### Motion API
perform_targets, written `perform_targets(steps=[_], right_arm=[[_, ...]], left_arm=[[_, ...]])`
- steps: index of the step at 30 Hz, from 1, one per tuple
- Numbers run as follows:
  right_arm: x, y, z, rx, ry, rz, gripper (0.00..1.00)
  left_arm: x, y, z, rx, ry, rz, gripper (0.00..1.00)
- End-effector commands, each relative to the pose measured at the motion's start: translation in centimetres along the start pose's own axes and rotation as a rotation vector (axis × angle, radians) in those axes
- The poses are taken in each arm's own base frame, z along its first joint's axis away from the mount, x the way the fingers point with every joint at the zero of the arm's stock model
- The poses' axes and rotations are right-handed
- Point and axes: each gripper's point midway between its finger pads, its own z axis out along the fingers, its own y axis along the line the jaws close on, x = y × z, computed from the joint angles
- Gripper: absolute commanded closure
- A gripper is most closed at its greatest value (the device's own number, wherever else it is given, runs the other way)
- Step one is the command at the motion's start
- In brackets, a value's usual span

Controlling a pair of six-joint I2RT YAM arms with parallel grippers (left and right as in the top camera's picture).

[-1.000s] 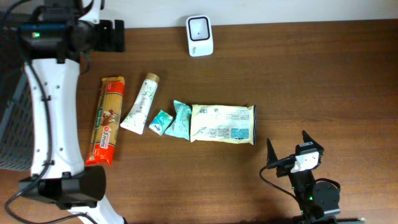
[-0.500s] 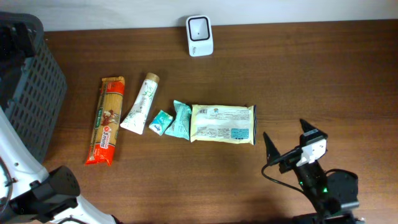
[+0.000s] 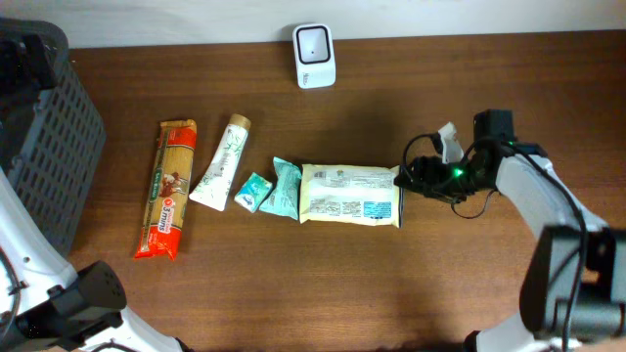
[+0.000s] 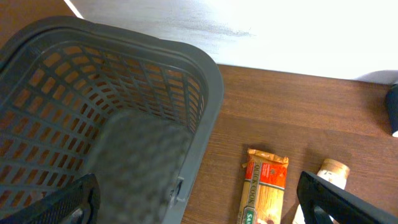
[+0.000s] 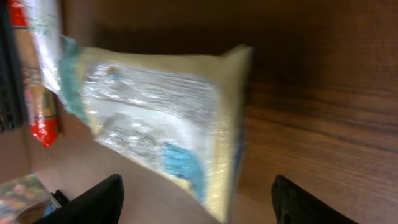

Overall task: Scan the item barcode
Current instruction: 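Grasp the white snack bag with the right gripper and lift it, then hold the white bag's barcode over the white scanner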

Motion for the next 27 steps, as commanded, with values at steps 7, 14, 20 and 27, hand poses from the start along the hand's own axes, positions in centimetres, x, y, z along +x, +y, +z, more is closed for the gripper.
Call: perform_targets(steps=[7,14,20,27], right_arm=[[2.4,-1.3,10.1,-0.058,0.180,-0.104,0.33],[-0.9,2.0,6.7,-0.260,0.089,-0.089,0.96],[-8.2,14.2,-6.4,-0.290,-0.178,-0.444,0.96],[-7.5,20.8,-10.2,-0.561,-0.195,-0.586,0.96]], left_arm=[[-0.5,-0.1,-0.7,0.004,-0.022,0.018,0.01],[-0.5,-0.1,-0.7,0.004,-0.022,0.018,0.01],[-0.5,-0.1,-0.7,0.004,-0.022,0.018,0.01],[-0.5,-0.1,-0.7,0.004,-0.022,0.018,0.01]])
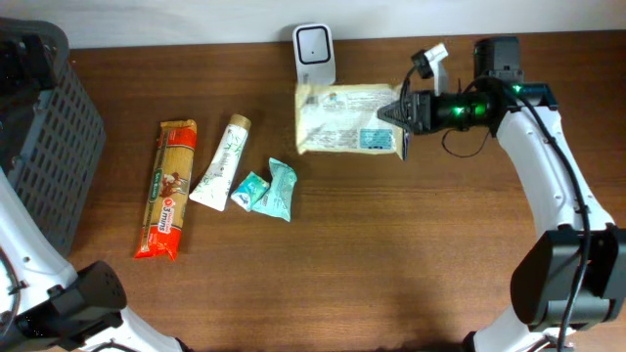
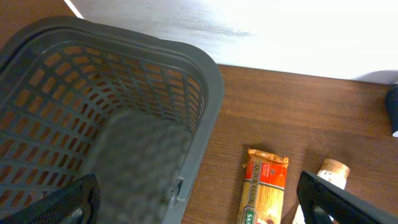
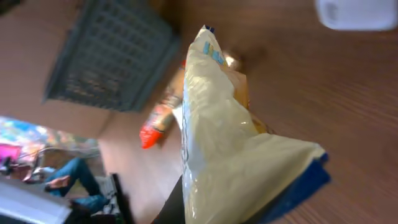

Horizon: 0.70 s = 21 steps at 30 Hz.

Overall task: Scan the item barcode
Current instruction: 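Hold the white bag's barcode over the white scanner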

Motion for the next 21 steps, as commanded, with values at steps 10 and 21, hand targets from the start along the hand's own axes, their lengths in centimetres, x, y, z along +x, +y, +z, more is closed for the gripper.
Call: perform_targets(steps=[10,21], right_arm=[[-1.7,-7.1,-1.0,0.695,0.045,-0.137,0.96],[-16.4,-8.8,6.1,1.548,-0.052,-1.328,0.96]], left_arm=[[-0.5,-0.1,-0.7,0.005,-0.022,0.018,0.01],[-0.5,-0.1,-0.7,0.005,-0.022,0.018,0.01]])
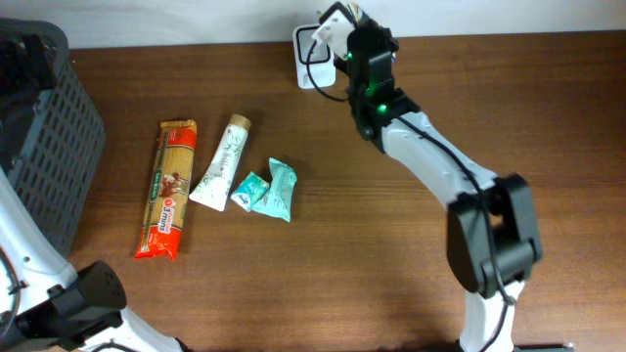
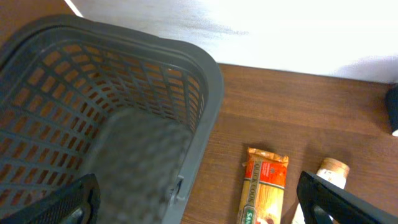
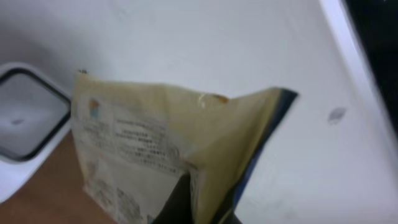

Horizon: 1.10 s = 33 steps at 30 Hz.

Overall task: Scan the item barcode
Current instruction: 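Hold the white bag's barcode over the white scanner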

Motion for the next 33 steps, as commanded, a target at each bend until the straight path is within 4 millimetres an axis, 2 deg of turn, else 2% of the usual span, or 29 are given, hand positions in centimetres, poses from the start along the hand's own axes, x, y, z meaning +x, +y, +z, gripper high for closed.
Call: perform_targets(steps=[1,6,9,11,14,20,22,24,27,28,29,31,32,33], right_arm=[[-0.5,0.1,1.2,0.110,-0.007,-0.277,0.96],[-2.1,-0.3,1.1,0.154,-0.082,-0.277,0.96],[-4.6,0.8,0.2,0.154,-0.157,-0.434,0.96],[-4.9,1.0,0.1,0.149,-0.168,-0.439,0.96],[-6.0,2.0,-0.2,0.133,-0.225,-0.561,0.96],[-5.7,1.7,-0.2,0.146,-0.193,-0.571,0.96],[-6.1,0.4,-0.6,0.156,-0.197,-0.456,0.96],[-7.3,-3.8,-2.9,0.139,-0.207,-0.220,0.96],[-6.4,-9.5,-7.0,0.033,-0.150,0.142,0.96],[-5.3,-11.3,-9.6,-0.095,-0.126,0.376,0.96],[-4.1,-12.0,-11.4,-0.198,-0.095,0.552,0.96],[-1.2,-13.1,-14.2,-0.359,-0.011,0.810,0.96],[1.4,-13.5,-15.7,-0.436,0.079,0.942,0.96],[6.1,-13.5,-17.2,-0.506,0.232,1.055,0.96]], left_arm=[[-0.5,-0.1,-0.7,0.004,-0.024,0.018,0.01],[-0.5,-0.1,-0.7,0.004,-0.024,0.018,0.01],[-0.5,-0.1,-0.7,0.004,-0.024,0.018,0.01],[-0.5,-0.1,-0.7,0.004,-0.024,0.018,0.01],[-0.5,-0.1,-0.7,0.004,-0.024,0.018,0.01],[-0.5,-0.1,-0.7,0.004,-0.024,0.018,0.01],[-0.5,-0.1,-0.7,0.004,-0.024,0.018,0.01],[-0.5,-0.1,-0.7,0.004,-0.024,0.018,0.01],[-0.5,-0.1,-0.7,0.004,-0.024,0.018,0.01],[-0.5,-0.1,-0.7,0.004,-0.024,0.018,0.01],[-0.5,-0.1,-0.7,0.004,-0.024,0.018,0.01],[-0.5,-0.1,-0.7,0.004,-0.024,0.018,0.01],[-0.5,-0.1,-0.7,0.004,-0.024,0.018,0.01],[-0.5,-0.1,-0.7,0.004,-0.024,0.018,0.01]])
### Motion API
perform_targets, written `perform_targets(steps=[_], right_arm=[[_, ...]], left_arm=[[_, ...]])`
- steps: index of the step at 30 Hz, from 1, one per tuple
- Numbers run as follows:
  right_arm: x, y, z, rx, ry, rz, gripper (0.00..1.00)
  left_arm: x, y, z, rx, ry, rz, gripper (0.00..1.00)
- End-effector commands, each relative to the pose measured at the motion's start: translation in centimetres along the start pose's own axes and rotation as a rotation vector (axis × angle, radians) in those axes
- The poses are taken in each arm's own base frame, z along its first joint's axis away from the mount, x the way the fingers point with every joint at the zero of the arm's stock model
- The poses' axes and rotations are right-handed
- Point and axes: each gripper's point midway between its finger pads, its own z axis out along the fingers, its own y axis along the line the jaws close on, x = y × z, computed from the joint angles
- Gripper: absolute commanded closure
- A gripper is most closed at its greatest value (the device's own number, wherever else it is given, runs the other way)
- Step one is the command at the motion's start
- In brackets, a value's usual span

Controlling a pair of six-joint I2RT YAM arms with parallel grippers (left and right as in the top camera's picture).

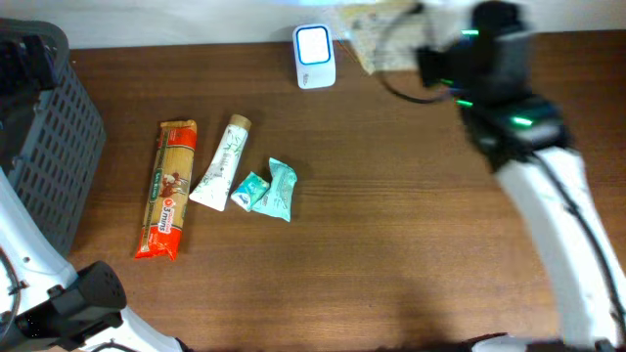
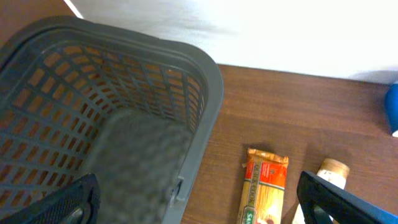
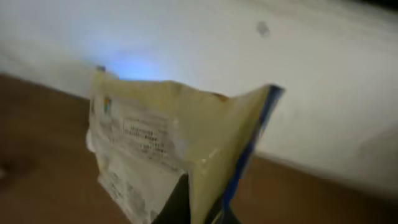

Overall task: Scan the item barcode
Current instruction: 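Hold the white bag's barcode over the white scanner, then move the white bag right and release it on the table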

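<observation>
The white barcode scanner (image 1: 314, 44) stands at the table's back edge, its window glowing pale blue. Just to its right hangs a yellow snack bag (image 1: 377, 29) with a blue edge, held off the table by my right gripper (image 1: 423, 54). The right wrist view shows the bag (image 3: 155, 143) upright with printed text facing left, and my right gripper (image 3: 200, 208) shut on its lower corner. My left gripper (image 2: 199, 208) is open over the grey basket (image 2: 93, 112), holding nothing.
A red and orange pasta pack (image 1: 168, 188), a white tube (image 1: 223, 161) and two small teal packets (image 1: 269, 188) lie in a row left of centre. The grey basket (image 1: 49, 147) takes up the far left edge. A white wall runs behind the table.
My right arm has swung to the right, so the bag went from over the scanner to just right of it. The scanner's window now glows blue. The left arm is unchanged.
The yellow bag lay on the table with my right gripper at its right end. Then the gripper held it lifted beside the scanner, then right at the scanner's face. Now it hangs to the scanner's right, still gripped.
</observation>
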Motion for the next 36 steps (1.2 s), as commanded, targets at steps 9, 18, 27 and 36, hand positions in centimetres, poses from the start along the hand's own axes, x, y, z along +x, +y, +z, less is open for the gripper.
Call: perform_targets(steps=[9,18,27,36], right_arm=[[30.7,-9.5,1.5,-0.017,0.916,0.843,0.96],[29.9,-14.4,-2.7,0.125,0.983,0.871,0.27],[24.4,-12.4,-4.3,0.061,0.956,0.779,0.19],[15.5,15.3,5.8,-0.511,0.799,0.496,0.20]], left_arm=[[-0.5,-0.1,-0.7,0.004,-0.022,0.018,0.01],[-0.5,-0.1,-0.7,0.004,-0.023,0.018,0.01],[-0.5,-0.1,-0.7,0.004,-0.022,0.018,0.01],[-0.5,-0.1,-0.7,0.004,-0.022,0.018,0.01]])
